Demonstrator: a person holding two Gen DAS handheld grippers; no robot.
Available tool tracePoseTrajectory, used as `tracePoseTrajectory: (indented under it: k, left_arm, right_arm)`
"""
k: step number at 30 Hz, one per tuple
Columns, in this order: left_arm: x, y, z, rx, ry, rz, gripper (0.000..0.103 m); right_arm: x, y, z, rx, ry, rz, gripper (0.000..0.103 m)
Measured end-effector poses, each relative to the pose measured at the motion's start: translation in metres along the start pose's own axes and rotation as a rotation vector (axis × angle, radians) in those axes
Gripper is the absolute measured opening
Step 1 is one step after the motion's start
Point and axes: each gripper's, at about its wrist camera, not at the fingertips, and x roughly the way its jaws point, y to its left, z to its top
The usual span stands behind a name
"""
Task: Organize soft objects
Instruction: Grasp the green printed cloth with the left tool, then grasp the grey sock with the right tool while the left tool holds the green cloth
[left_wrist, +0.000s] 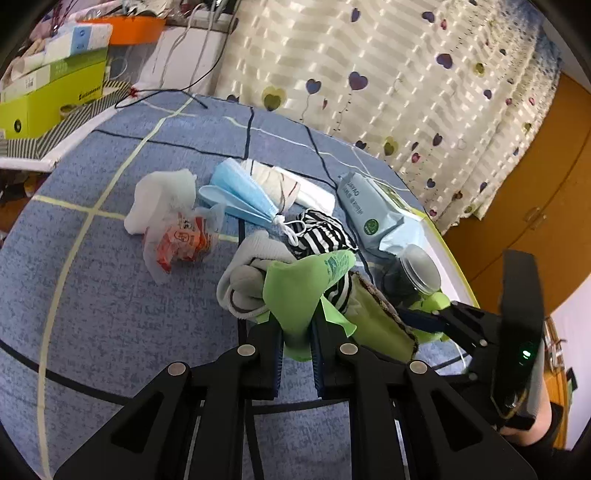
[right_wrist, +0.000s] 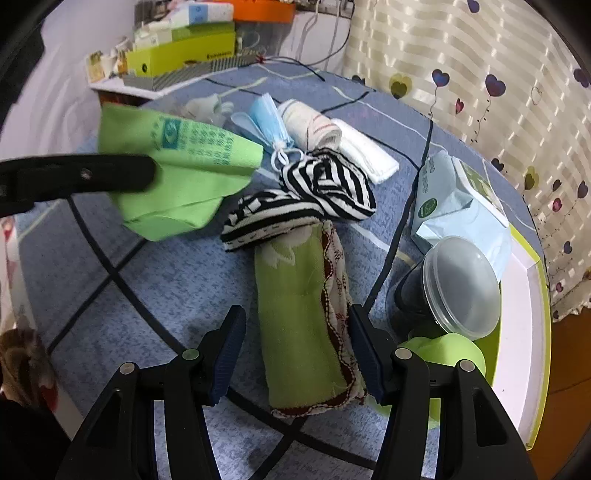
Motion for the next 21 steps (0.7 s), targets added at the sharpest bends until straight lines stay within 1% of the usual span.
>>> tracePoseTrajectory:
  k: [3, 4, 5, 6, 7, 10, 15, 21]
  left_arm:
    - [0.006, -0.001, -0.004, 0.013, 0.044, -0.016, 0.013]
    - [0.007, -0.002, -0.005, 0.016, 0.051, -0.017, 0.013]
    - [0.007, -0.002, -0.006, 0.020, 0.057, -0.018, 0.013]
    - [0.006, -0.002, -0.008, 0.019, 0.062, -0.020, 0.013]
    - [0.006, -0.001, -0.009, 0.013, 0.065, -0.022, 0.014]
    - [0.002, 0.001, -0.013, 0.017, 0.068, -0.010, 0.014]
    - [-0.001, 0.003, -0.021, 0.002, 0.094, -0.030, 0.014]
    - [-0.015, 0.000, -0.025, 0.014, 0.056, -0.045, 0.014]
  right_arm:
    - [0.005, 0.003, -0.001, -0.020, 0.011, -0.015, 0.055]
    - [0.005, 0.003, -0.001, -0.025, 0.010, -0.023, 0.044]
    - [0.005, 0.004, -0.002, -0.033, 0.008, -0.039, 0.037]
    - [0.004, 0.003, -0.002, -0.031, 0.004, -0.029, 0.035]
    - [0.002, 0.002, -0.002, -0.024, -0.002, -0.014, 0.025]
    - [-0.002, 0.005, -0.004, -0.026, -0.015, -0.016, 0.022]
    - [-0.013, 0.007, -0.006, -0.017, -0.045, 0.000, 0.020]
    - [-0.029, 0.011, -0.008, -0.005, -0.092, 0.032, 0.020]
